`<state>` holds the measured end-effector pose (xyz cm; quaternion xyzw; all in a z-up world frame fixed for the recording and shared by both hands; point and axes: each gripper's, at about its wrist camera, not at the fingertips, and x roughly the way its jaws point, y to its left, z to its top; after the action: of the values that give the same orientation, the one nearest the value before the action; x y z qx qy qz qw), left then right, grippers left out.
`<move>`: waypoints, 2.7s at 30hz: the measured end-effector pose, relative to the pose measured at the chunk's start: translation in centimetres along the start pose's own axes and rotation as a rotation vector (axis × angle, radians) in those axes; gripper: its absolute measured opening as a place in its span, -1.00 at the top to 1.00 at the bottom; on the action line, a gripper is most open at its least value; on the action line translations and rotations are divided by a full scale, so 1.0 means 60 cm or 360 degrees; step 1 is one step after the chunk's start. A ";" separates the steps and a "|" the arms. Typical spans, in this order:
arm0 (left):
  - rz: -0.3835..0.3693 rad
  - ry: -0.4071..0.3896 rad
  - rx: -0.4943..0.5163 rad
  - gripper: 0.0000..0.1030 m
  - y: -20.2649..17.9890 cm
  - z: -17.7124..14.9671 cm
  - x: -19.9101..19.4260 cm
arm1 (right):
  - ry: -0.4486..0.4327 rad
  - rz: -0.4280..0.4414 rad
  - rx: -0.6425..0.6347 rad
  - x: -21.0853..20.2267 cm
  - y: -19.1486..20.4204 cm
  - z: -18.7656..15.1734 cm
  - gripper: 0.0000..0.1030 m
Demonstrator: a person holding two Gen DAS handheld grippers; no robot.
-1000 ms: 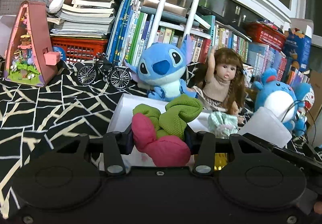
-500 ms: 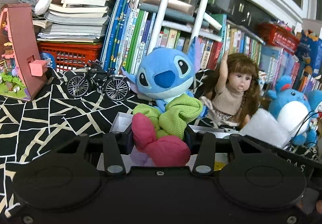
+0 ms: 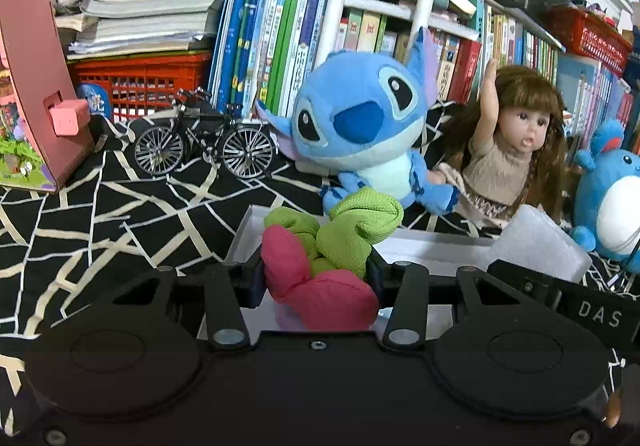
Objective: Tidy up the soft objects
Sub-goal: 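Lower the foam cube into the box and open the right tool while the left releases the scrunchie, then withdraw both tools from the box toward the items on the cloth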
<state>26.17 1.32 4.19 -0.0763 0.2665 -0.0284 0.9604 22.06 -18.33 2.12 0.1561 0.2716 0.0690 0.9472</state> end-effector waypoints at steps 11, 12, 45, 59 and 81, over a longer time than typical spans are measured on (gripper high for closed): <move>0.0027 0.0043 -0.0018 0.10 0.010 -0.019 0.021 | 0.0066 -0.0046 0.0007 0.029 -0.005 -0.013 0.01; 0.0030 0.0045 -0.0020 0.09 0.011 -0.020 0.022 | 0.0074 -0.0049 0.0013 0.032 -0.006 -0.014 0.01; 0.0089 0.0032 0.0021 -0.34 -0.005 -0.023 0.011 | 0.0071 0.0012 0.0017 -0.003 -0.008 -0.018 -0.24; 0.0052 -0.0055 0.0076 -0.60 -0.017 -0.023 -0.055 | -0.0036 0.0016 -0.0088 -0.064 0.001 -0.021 -0.37; -0.0086 -0.0168 0.0123 -0.74 -0.016 -0.048 -0.183 | -0.0149 0.0119 -0.0249 -0.168 0.026 -0.057 -0.53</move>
<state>15.23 1.06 7.47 -0.0476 0.2120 -0.0606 0.9742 11.64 -18.12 4.84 0.0948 0.2149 0.1180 0.9648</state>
